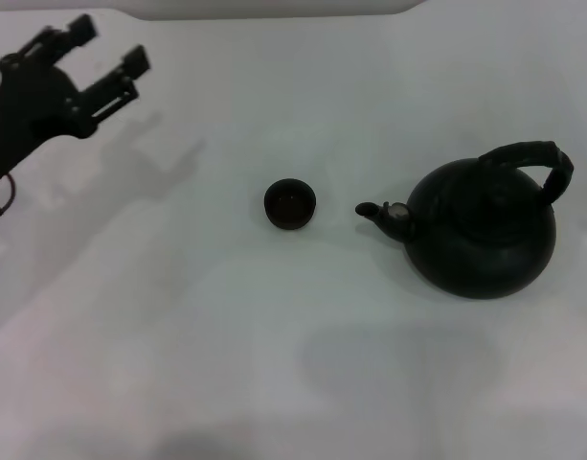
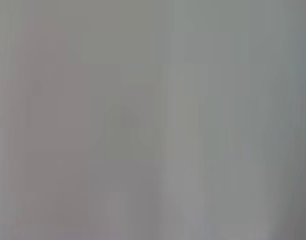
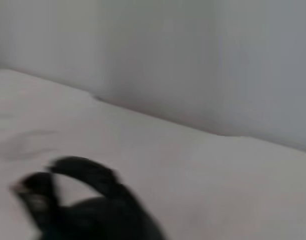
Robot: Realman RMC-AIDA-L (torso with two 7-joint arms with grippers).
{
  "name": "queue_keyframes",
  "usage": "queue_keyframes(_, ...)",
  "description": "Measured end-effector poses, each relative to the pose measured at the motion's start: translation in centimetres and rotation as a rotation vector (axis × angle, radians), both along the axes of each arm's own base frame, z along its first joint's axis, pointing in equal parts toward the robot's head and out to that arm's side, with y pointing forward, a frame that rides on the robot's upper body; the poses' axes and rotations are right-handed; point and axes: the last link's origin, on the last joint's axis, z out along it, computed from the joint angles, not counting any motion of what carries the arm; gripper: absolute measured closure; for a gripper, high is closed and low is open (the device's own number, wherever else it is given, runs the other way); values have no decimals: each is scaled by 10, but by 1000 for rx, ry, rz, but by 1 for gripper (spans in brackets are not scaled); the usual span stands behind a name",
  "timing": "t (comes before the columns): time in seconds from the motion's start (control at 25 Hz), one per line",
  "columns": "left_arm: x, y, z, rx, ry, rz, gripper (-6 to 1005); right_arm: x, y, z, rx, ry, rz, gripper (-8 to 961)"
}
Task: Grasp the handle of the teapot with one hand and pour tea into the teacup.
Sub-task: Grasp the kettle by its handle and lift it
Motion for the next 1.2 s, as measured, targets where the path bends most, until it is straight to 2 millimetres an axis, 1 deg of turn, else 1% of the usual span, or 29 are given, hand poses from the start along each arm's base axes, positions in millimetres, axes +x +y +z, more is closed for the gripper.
queue_keyframes(0.08,-9,-2,-1,51,-7,16,226,-6,-2,-4,-40,31,24,104)
queue_keyframes(0.12,-13,-4,-3,72,-1,25,226,-11,0,-11,-70,48,40,105)
queue_keyframes(0.16,-13,-4,-3,72,-1,25,225,-11,0,-11,-70,48,40,106)
queue_keyframes(0.28,-17,-5,-5,85,1,36,225,-16,5,-29,-130,74,66,110)
queue_keyframes(0.4,-18,-5,-5,83,-2,41,227,-20,14,-42,-167,93,102,113)
queue_keyframes(0.44,-18,-5,-5,82,-4,40,227,-21,18,-49,-184,105,131,114)
queue_keyframes(0.72,-17,-7,-5,76,-18,30,225,-21,30,-54,-169,106,155,122)
queue_keyframes(1.0,-18,-7,-5,65,-28,40,225,-18,41,-61,-152,114,124,178)
queue_keyframes(1.2,-19,-8,-5,66,-29,41,226,-16,43,-60,-148,106,110,225)
